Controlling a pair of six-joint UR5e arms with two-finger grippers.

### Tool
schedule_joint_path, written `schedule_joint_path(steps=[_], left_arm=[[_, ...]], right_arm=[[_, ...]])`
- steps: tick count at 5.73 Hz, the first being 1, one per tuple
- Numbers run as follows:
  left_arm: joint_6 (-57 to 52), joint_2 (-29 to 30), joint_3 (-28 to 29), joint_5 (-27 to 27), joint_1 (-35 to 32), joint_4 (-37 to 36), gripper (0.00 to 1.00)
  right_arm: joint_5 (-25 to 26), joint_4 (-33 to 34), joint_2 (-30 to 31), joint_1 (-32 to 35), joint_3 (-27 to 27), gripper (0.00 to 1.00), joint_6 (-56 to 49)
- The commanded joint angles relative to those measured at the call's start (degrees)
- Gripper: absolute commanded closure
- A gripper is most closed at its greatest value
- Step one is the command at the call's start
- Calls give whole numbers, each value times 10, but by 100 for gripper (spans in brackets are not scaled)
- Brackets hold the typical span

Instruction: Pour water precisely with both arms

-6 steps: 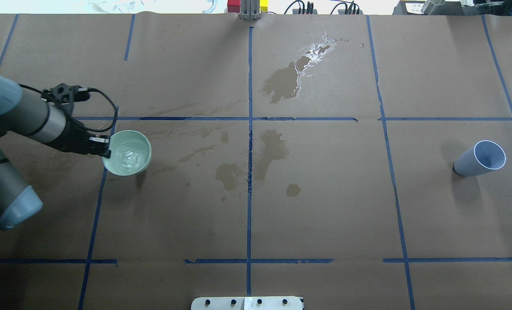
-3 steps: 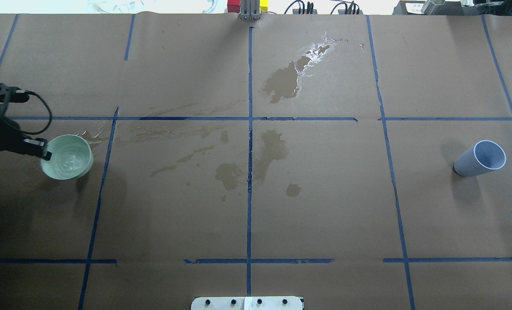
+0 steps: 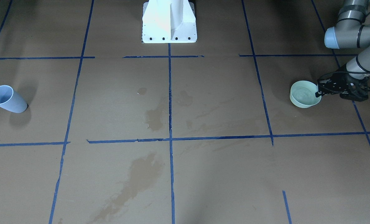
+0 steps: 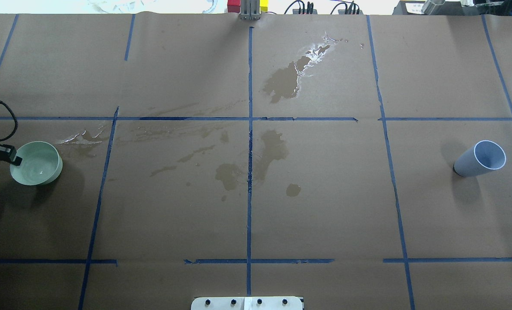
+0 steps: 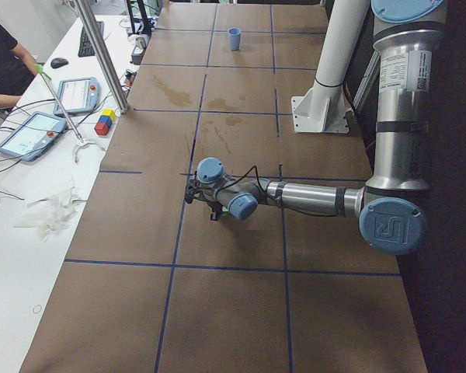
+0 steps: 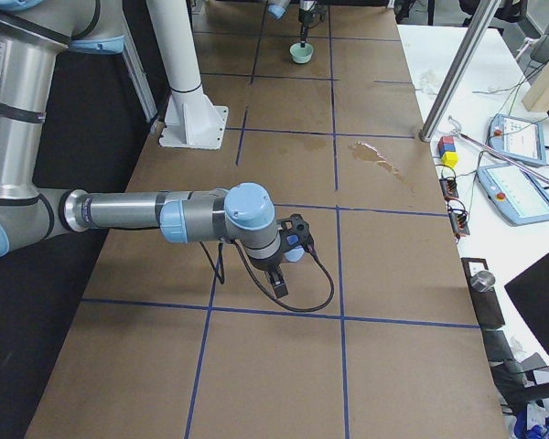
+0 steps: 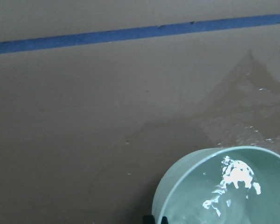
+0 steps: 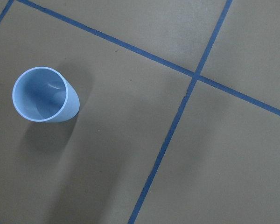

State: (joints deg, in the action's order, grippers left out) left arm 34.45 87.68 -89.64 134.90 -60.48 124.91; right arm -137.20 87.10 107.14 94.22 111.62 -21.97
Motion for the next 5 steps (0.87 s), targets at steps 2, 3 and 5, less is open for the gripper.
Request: schedule_joint_path(steps=[2, 3, 5], left_arm=[[-5, -8, 25, 26, -18, 16, 97], [-5, -8, 27, 26, -21, 15, 75], [-5, -14, 16, 27, -59, 17, 0]], right_arm=[[0, 0, 0, 0, 0, 0, 0], [0, 0, 0, 0, 0, 0, 0], [0, -1, 0, 0, 0, 0, 0]])
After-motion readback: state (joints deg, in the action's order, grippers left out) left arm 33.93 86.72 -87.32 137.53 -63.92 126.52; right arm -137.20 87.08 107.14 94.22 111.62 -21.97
